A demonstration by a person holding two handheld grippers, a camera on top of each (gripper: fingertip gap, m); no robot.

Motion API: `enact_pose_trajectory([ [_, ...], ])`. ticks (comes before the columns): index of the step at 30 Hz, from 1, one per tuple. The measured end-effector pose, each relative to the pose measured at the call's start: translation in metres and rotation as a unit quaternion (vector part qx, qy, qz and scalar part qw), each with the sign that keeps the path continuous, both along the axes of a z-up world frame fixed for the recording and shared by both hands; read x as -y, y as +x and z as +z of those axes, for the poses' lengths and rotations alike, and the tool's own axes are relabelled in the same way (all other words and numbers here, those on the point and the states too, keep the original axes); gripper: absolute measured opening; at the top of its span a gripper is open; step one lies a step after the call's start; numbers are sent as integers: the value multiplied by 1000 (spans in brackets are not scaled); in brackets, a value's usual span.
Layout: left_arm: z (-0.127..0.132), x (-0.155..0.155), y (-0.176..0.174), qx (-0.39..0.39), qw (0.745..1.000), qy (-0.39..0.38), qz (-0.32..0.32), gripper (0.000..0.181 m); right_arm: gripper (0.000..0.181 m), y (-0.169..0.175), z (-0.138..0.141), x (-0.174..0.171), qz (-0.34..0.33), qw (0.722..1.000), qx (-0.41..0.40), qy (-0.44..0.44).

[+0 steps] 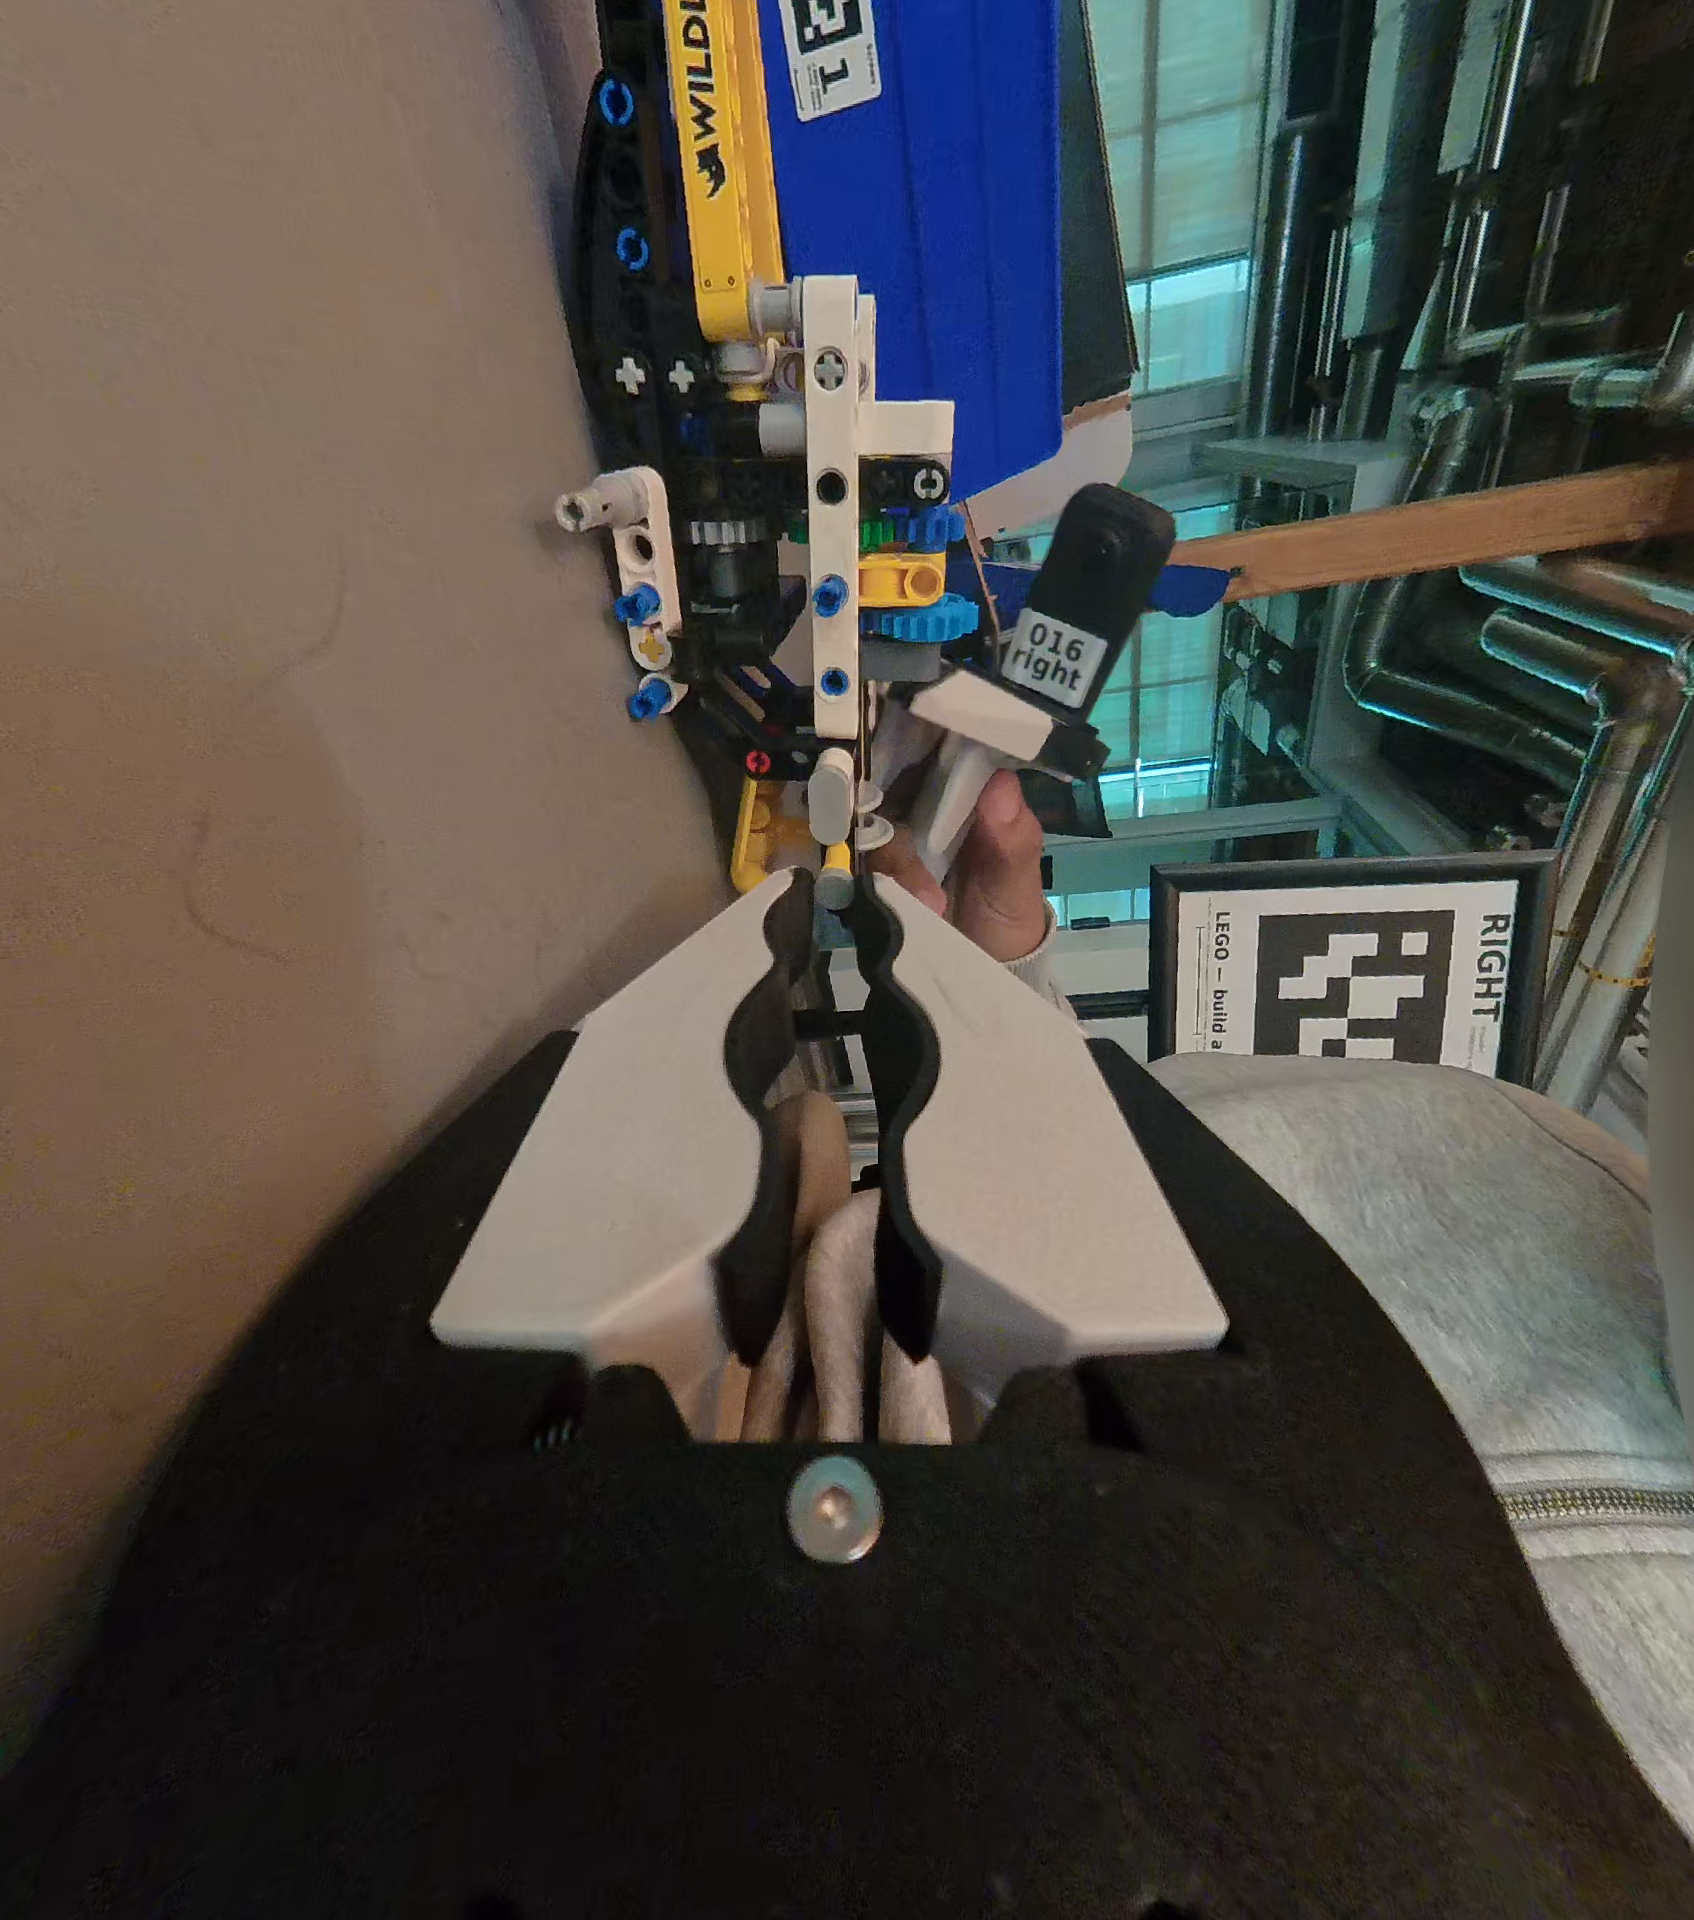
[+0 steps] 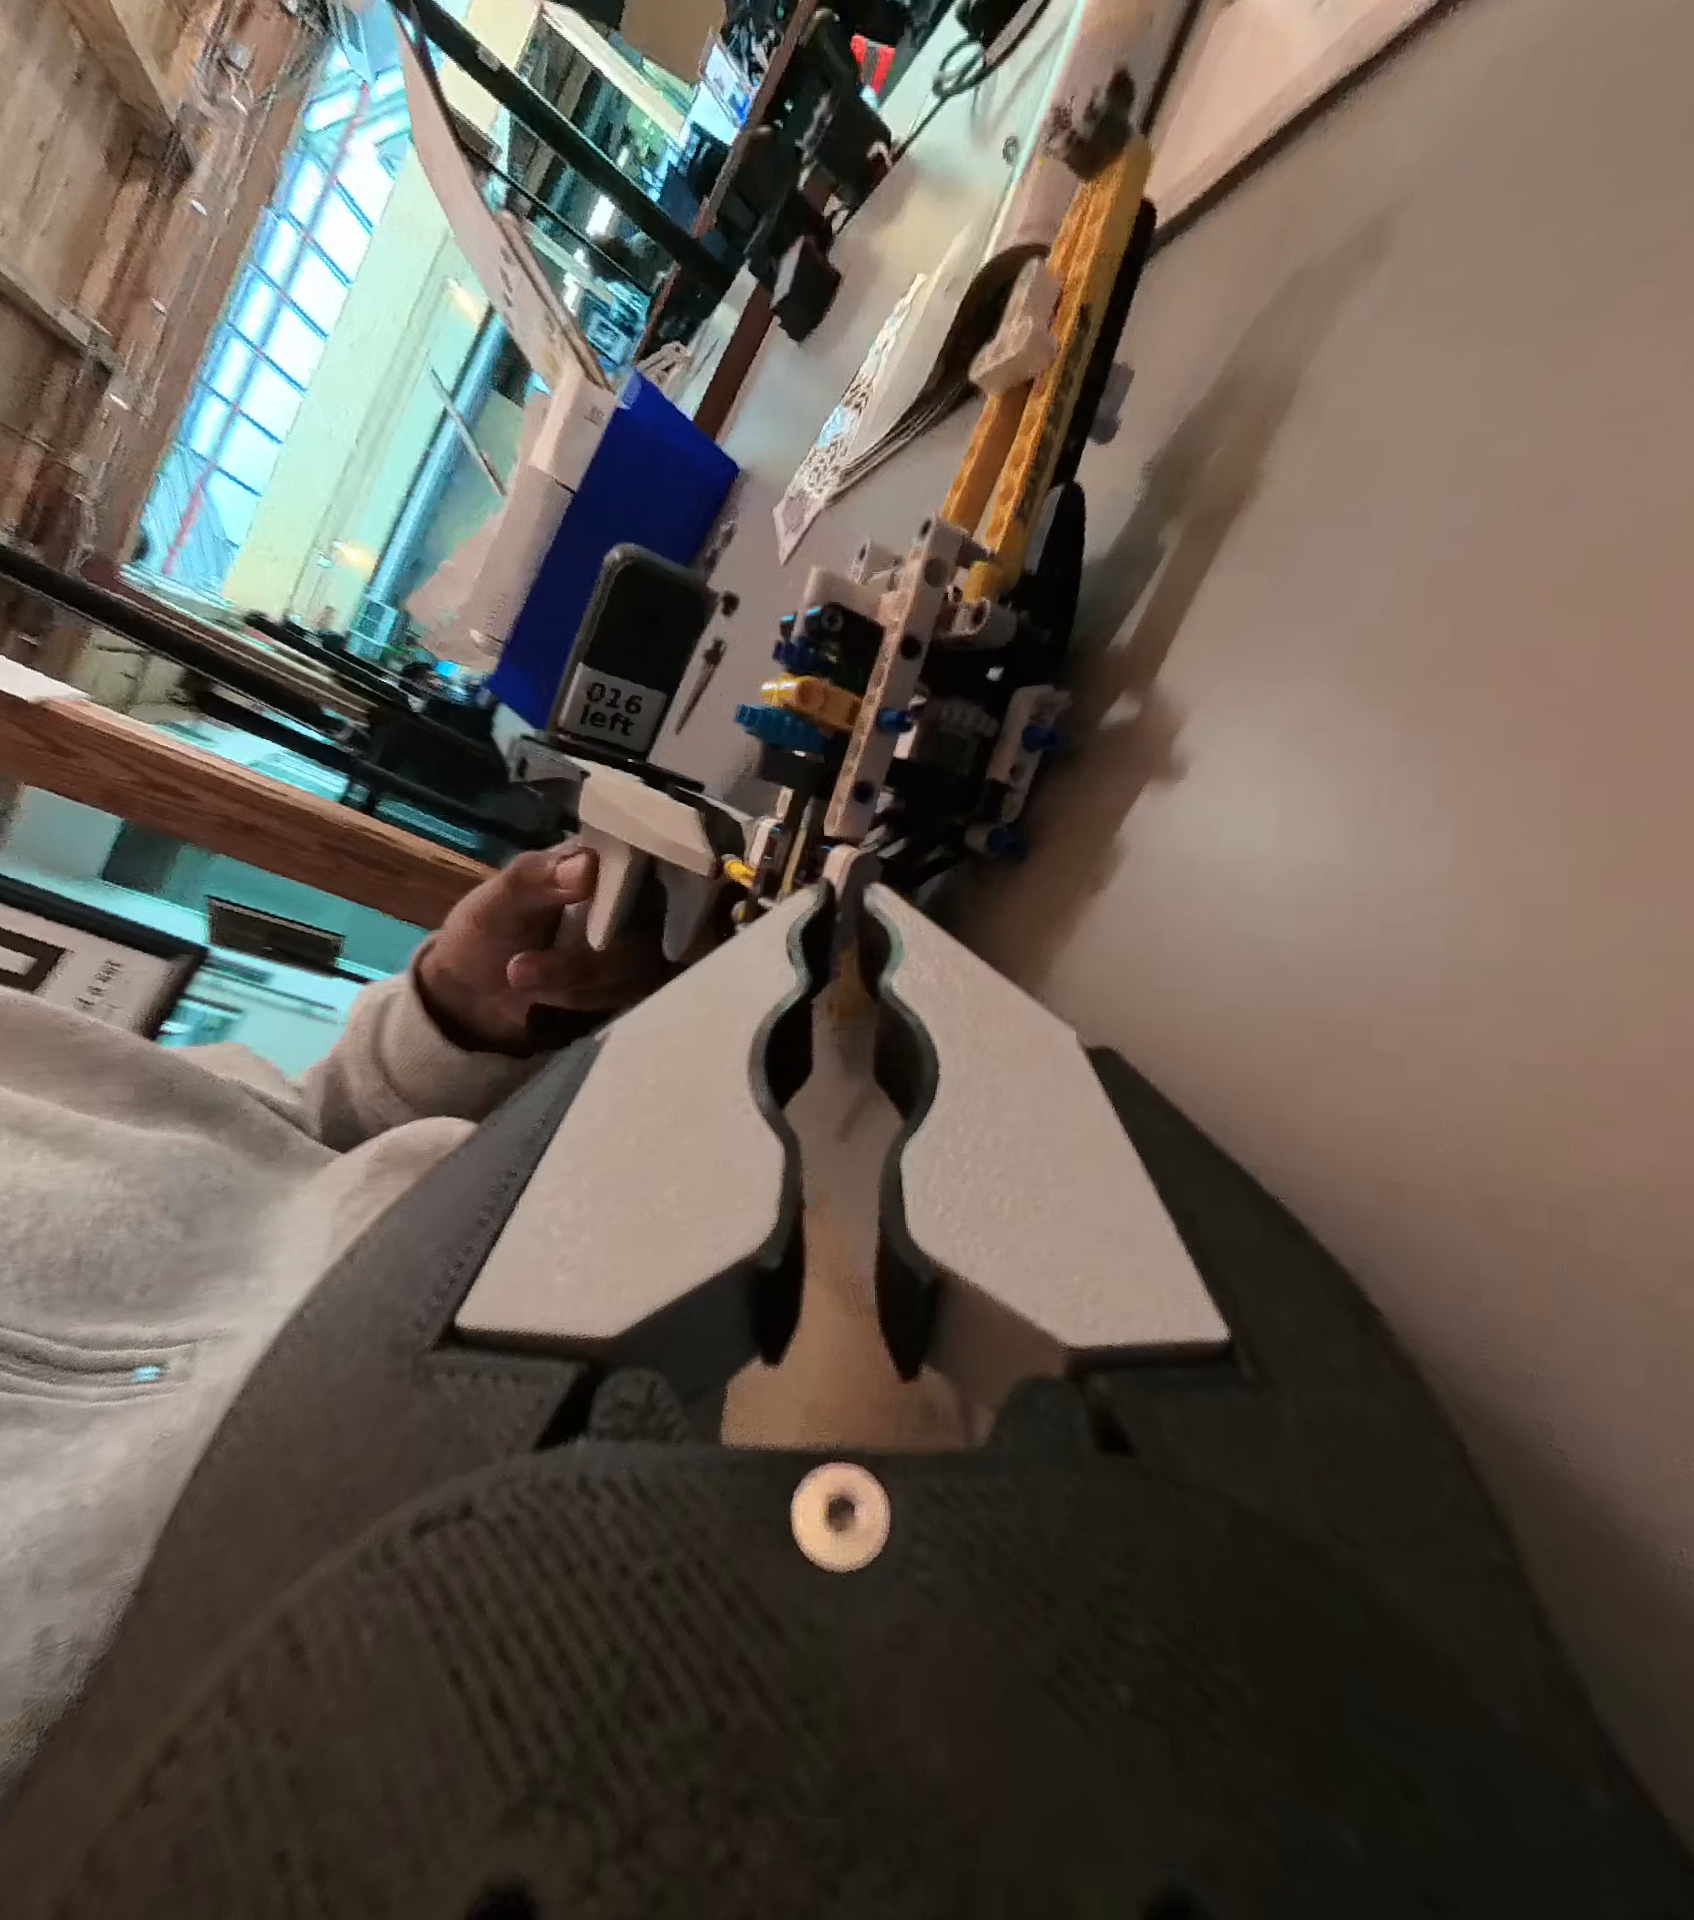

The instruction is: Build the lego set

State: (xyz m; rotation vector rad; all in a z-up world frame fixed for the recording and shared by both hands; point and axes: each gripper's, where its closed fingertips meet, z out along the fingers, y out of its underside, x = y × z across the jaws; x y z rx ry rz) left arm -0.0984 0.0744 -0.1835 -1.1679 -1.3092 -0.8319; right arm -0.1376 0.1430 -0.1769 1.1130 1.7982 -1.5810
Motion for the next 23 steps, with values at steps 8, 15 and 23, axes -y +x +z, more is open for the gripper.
enact_pose_trajectory([
  [8,-1,-2,-1,0,1000,-3,0,6,5,18,15,-4,-31,985,-164,53],
  [15,-1,-3,-1,-2,1000,-6,-3,6,12,29,1,6,1,963,-230,142],
  [23,-2,-3,0,-3,1000,-10,-3,6,7,38,-11,16,30,956,-231,176],
])
